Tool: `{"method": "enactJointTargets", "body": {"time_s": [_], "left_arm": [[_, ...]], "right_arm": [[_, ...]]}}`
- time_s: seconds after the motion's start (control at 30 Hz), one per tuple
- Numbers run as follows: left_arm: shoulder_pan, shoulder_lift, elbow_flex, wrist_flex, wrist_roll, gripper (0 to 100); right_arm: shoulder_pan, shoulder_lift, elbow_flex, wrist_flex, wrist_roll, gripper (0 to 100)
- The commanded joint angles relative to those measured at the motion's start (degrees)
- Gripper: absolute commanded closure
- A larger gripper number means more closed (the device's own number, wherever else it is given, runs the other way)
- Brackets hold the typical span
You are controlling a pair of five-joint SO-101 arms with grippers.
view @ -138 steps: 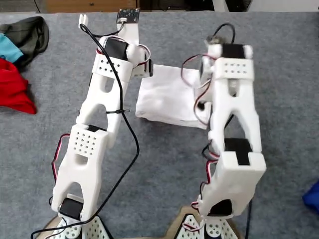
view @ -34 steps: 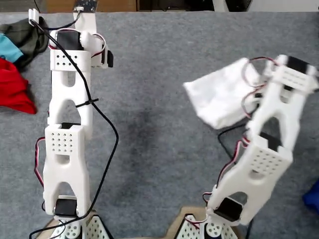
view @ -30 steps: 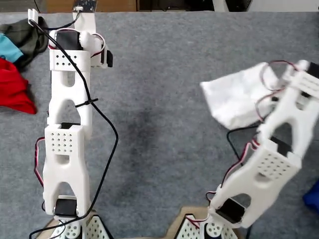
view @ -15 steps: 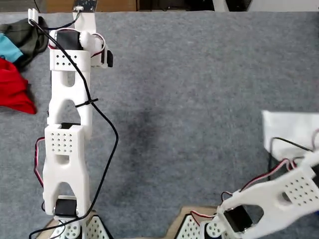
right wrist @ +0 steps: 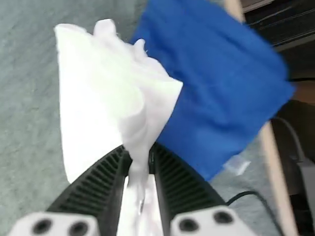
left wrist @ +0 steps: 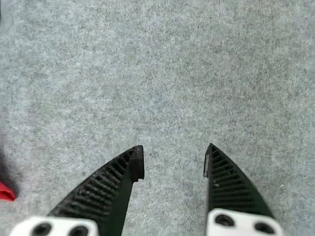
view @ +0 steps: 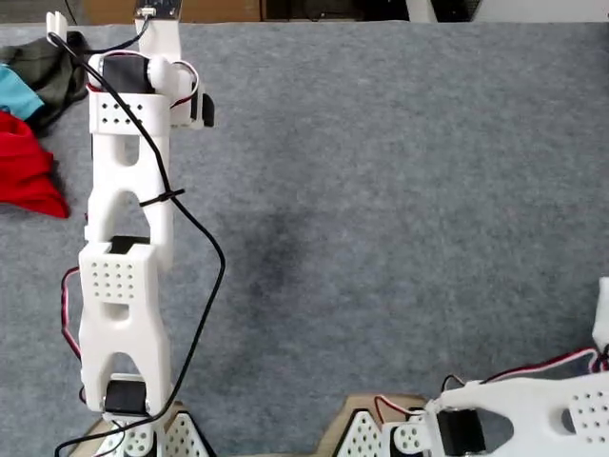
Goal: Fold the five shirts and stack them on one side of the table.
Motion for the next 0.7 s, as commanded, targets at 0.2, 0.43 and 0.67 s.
{"method": "enactJointTargets", "body": {"time_s": [0.2,0.43,0.67], "left_arm": [[0.0,-7.1,1.8,0.6,0.1,79],[0.0,-9.9,4.9,0.6,0.1,79],[0.0,-10.8,5.2,0.6,0.0,79]], "right_arm": [[8.9,-2.4,-3.2,1.1,6.3,99.3],[13.5,-2.5,2.8,1.1,9.5,99.3],[15.7,-2.4,8.7,0.7,11.3,99.3]]}}
